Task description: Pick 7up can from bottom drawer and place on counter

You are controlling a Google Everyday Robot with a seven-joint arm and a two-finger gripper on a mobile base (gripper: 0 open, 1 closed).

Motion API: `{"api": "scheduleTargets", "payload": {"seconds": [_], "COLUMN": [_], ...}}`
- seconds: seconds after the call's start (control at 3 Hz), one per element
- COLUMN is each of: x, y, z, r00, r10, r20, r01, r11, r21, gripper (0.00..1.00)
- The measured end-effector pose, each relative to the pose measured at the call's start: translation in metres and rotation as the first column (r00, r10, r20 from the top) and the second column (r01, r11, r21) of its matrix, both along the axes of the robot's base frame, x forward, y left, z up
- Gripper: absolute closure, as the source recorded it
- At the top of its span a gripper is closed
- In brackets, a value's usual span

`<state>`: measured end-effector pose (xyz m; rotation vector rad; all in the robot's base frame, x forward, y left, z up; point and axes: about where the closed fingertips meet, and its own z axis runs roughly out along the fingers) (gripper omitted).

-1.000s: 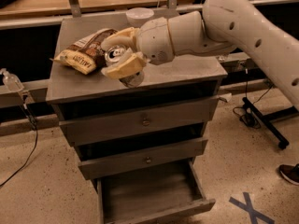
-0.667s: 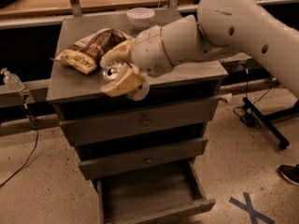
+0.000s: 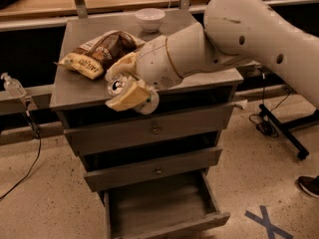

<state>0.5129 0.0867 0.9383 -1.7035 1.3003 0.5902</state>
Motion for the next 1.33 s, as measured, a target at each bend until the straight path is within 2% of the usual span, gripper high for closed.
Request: {"api": "scheduleTargets", "payload": {"seconds": [0.33, 0.67, 1.0, 1.33], "x": [-0.007, -0.019, -0.048, -0.060], "y": [0.002, 0.001, 0.000, -0.006], "z": [-0.025, -0.086, -0.176, -0.250], "r00": [0.9998, 0.9927, 0.9728, 0.9390], "r10": [-0.012, -0.056, -0.116, -0.156], "r20": [-0.018, -0.107, -0.201, -0.307], "r01": [0.014, 0.082, 0.191, 0.281], "r11": [0.997, 0.962, 0.891, 0.860], "r21": [0.081, 0.261, 0.411, 0.425], "gripper": [1.00, 1.00, 1.00, 1.00]}}
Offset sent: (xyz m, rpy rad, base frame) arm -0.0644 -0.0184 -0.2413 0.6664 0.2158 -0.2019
